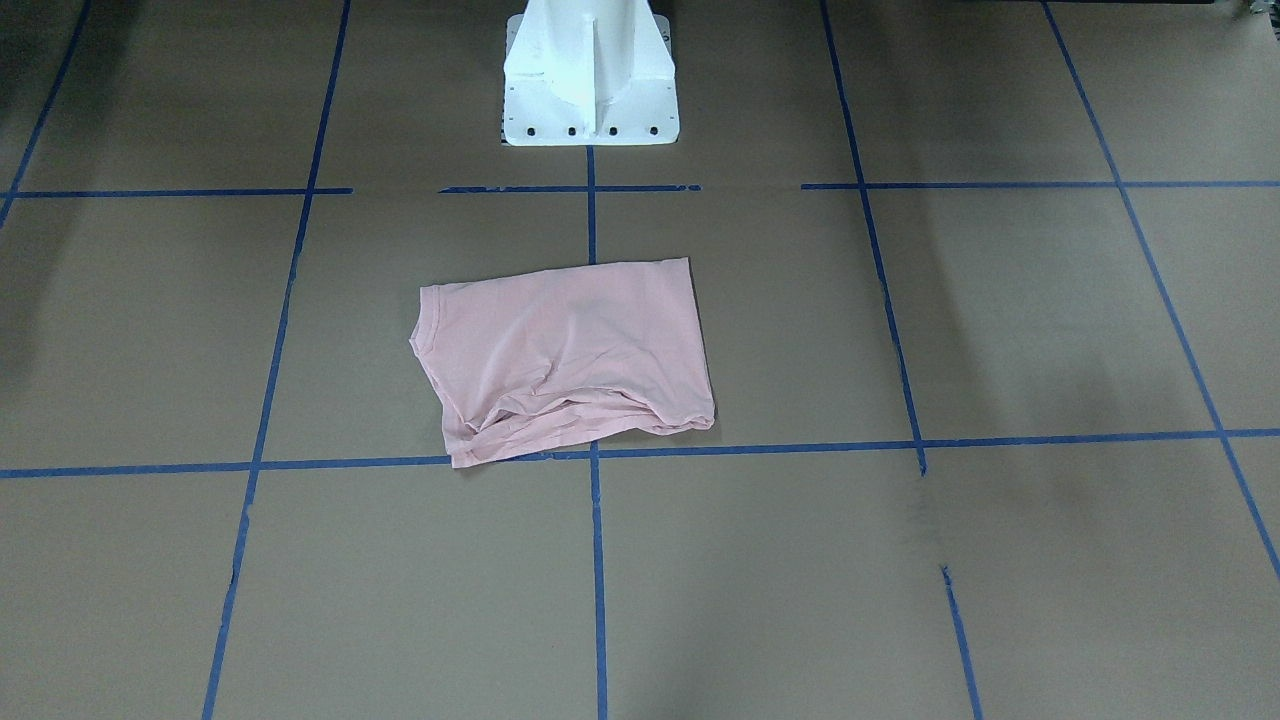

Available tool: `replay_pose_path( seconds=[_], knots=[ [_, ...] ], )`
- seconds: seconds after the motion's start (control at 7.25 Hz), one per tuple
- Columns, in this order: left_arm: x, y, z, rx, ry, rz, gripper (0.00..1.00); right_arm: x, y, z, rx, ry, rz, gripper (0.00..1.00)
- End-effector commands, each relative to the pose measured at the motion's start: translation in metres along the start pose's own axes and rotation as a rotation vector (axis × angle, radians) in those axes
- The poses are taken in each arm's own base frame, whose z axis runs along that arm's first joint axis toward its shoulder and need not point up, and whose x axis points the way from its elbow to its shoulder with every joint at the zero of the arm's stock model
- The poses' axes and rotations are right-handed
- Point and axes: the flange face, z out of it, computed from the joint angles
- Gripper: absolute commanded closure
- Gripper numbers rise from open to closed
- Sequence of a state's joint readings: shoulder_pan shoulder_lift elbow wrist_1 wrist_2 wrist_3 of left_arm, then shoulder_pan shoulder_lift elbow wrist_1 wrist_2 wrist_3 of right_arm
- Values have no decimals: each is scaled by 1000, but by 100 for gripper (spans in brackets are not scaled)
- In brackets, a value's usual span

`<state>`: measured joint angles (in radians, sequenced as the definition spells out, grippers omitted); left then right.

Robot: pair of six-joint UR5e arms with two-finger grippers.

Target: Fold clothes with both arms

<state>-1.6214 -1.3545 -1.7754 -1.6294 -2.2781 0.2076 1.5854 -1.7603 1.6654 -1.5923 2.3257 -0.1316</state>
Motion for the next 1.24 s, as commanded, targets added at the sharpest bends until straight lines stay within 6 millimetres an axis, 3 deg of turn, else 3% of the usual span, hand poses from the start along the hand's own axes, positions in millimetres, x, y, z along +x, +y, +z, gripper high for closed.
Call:
replay_pose_path(
  seconds=[0.0, 1.1],
  knots=[
    [1, -1, -2, 4, -2, 3, 0, 1, 0, 0, -3, 8, 0, 0],
    [3, -4, -5, 11, -6, 10, 0, 10, 13, 8, -24, 36, 18, 0]
  ],
)
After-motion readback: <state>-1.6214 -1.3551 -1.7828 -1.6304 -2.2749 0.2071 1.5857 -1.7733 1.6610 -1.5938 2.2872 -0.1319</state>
